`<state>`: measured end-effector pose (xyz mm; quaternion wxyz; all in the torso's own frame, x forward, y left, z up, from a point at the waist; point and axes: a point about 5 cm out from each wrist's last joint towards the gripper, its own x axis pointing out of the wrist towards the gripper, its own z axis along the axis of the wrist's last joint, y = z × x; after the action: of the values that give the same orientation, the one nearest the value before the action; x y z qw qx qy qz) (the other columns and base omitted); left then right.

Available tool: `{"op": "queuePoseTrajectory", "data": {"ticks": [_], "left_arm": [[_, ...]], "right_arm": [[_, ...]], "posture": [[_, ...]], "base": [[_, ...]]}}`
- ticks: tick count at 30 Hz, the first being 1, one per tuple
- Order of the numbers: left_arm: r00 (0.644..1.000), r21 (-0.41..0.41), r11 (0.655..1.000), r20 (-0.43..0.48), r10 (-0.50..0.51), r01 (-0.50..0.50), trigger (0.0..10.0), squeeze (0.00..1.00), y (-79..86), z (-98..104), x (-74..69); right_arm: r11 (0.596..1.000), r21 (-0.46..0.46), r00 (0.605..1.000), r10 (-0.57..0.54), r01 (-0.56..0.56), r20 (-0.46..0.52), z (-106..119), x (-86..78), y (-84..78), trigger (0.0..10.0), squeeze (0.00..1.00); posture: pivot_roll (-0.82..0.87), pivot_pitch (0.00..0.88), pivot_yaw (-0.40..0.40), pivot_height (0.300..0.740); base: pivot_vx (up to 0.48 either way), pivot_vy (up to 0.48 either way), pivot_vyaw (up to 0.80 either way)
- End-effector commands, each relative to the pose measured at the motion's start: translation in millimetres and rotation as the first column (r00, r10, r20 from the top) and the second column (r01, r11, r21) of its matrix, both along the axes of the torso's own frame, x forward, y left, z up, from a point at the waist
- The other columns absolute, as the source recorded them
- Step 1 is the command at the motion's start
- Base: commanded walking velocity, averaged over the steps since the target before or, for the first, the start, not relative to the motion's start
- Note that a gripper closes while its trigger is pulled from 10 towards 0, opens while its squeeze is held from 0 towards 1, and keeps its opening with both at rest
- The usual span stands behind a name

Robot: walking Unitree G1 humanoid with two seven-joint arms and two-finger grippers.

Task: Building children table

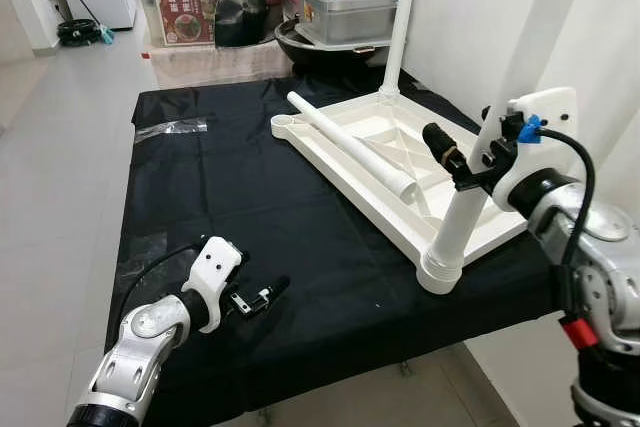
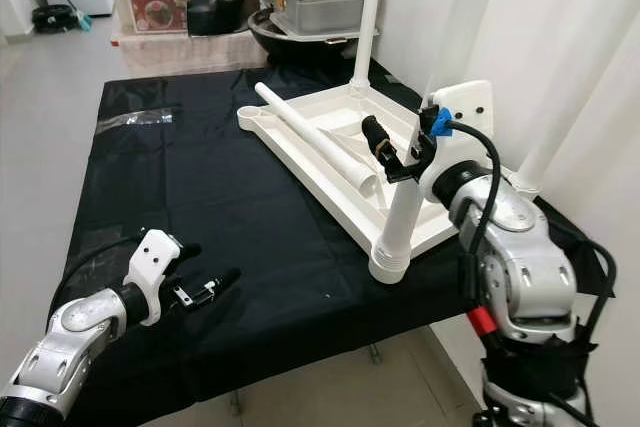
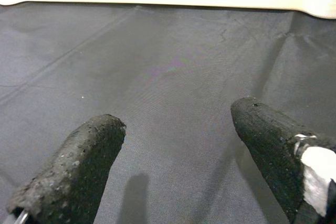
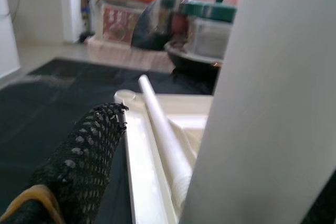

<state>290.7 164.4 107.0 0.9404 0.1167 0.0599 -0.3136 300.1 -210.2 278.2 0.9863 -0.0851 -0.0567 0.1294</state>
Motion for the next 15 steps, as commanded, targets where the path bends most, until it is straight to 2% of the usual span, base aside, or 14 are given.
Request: {"op": "queuePoseTrajectory", "data": {"ticks": [1,2,3,4,5,12,15], "left_arm": [[1.000,0.014,1.000,0.002,-0.019,0.019,10.0,0.00,-3.1,-0.8,0.3],[1.000,0.014,1.000,0.002,-0.019,0.019,10.0,0.00,-3.1,-0.8,0.3],[1.000,0.013,1.000,0.002,-0.019,0.019,10.0,0.00,-3.3,-0.7,0.1],[1.000,0.012,1.000,0.002,-0.019,0.019,10.0,0.00,-3.1,-0.6,-0.1],[1.000,0.012,1.000,0.002,-0.017,0.017,10.0,0.00,-2.5,-0.7,-0.5],[1.000,0.016,1.000,-0.002,-0.015,0.015,10.0,0.00,-0.8,-1.6,-1.7],[1.000,0.015,1.000,0.000,-0.015,0.015,10.0,0.00,-0.6,-0.9,-1.7]], "right_arm": [[1.000,0.009,1.000,0.007,-0.007,-0.023,-0.5,3.5,-6.9,10.0,0.64],[1.000,0.009,1.000,0.007,-0.007,-0.023,-0.5,3.5,-6.9,10.0,0.64],[1.000,0.015,0.999,0.014,-0.013,-0.037,-1.4,4.3,-9.3,10.0,0.42],[1.000,0.013,0.998,0.023,-0.022,-0.050,-2.5,4.4,-10.5,10.0,0.03],[0.999,0.014,0.998,0.035,-0.034,-0.060,-3.6,4.4,-10.8,10.0,0.00],[0.999,0.038,0.994,0.029,-0.025,-0.105,-10.6,10.3,-19.9,10.0,0.00],[0.996,0.082,0.991,0.056,-0.046,-0.121,-11.7,12.4,-23.9,10.0,0.00]], "posture": [[-0.04,0.000,-0.030,0.740],[-0.04,0.000,-0.030,0.740],[-0.04,0.000,-0.032,0.740],[-0.04,0.000,-0.033,0.740],[-0.04,0.000,-0.033,0.740],[-0.03,0.000,-0.035,0.740],[-0.03,0.000,-0.033,0.740]], "base": [[0.000,0.000,0.00],[0.000,0.000,0.00],[0.000,0.000,0.00],[0.000,0.000,0.00],[0.000,0.000,0.00],[0.000,0.000,0.00],[0.000,0.000,0.00]]}}
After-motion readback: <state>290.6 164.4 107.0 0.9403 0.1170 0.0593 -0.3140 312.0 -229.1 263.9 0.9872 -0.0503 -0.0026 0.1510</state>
